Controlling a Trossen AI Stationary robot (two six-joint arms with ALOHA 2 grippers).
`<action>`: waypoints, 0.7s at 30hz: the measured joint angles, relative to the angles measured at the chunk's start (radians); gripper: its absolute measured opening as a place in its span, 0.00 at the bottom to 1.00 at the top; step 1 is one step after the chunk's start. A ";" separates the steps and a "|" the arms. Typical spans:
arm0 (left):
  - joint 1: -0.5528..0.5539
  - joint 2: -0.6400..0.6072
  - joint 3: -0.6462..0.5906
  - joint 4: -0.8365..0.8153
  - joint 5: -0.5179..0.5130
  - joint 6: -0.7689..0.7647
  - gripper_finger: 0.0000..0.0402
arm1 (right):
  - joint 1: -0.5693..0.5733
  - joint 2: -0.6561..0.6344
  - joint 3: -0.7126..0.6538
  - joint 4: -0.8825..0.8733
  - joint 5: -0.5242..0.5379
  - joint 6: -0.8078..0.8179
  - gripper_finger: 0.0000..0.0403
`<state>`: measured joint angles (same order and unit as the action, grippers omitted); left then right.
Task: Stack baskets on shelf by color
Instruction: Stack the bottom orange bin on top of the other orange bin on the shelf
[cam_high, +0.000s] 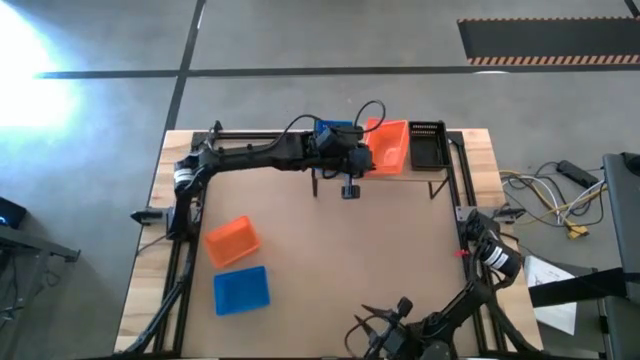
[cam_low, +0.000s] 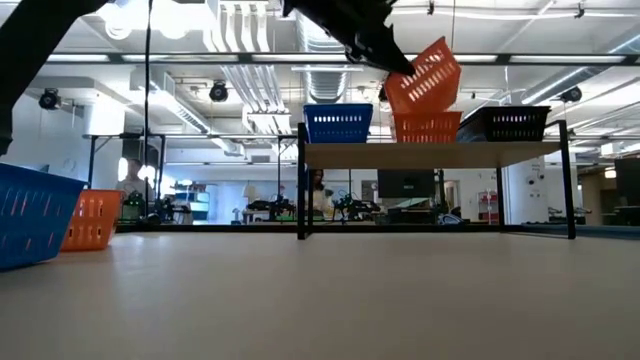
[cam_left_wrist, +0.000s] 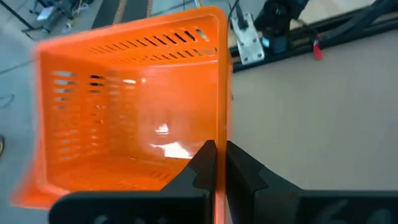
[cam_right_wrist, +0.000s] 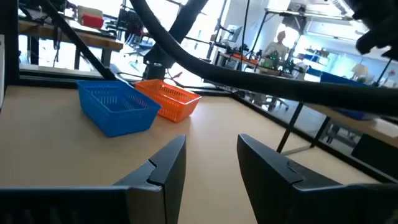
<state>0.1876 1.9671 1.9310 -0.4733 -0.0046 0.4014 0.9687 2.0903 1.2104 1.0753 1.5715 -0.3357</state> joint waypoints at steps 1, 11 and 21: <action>-0.003 -0.004 0.001 0.003 -0.002 0.000 0.00 | 0.001 0.000 0.004 0.000 0.000 -0.012 0.34; -0.006 -0.012 -0.007 -0.007 -0.142 0.031 0.00 | 0.015 -0.001 0.000 -0.003 0.000 0.017 0.34; -0.007 0.008 -0.025 0.055 -0.164 0.153 0.00 | 0.018 -0.002 -0.001 -0.003 0.000 0.029 0.34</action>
<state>0.1810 1.9756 1.9057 -0.4185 -0.1682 0.5548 0.9863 2.0888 1.2098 1.0725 1.5712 -0.3063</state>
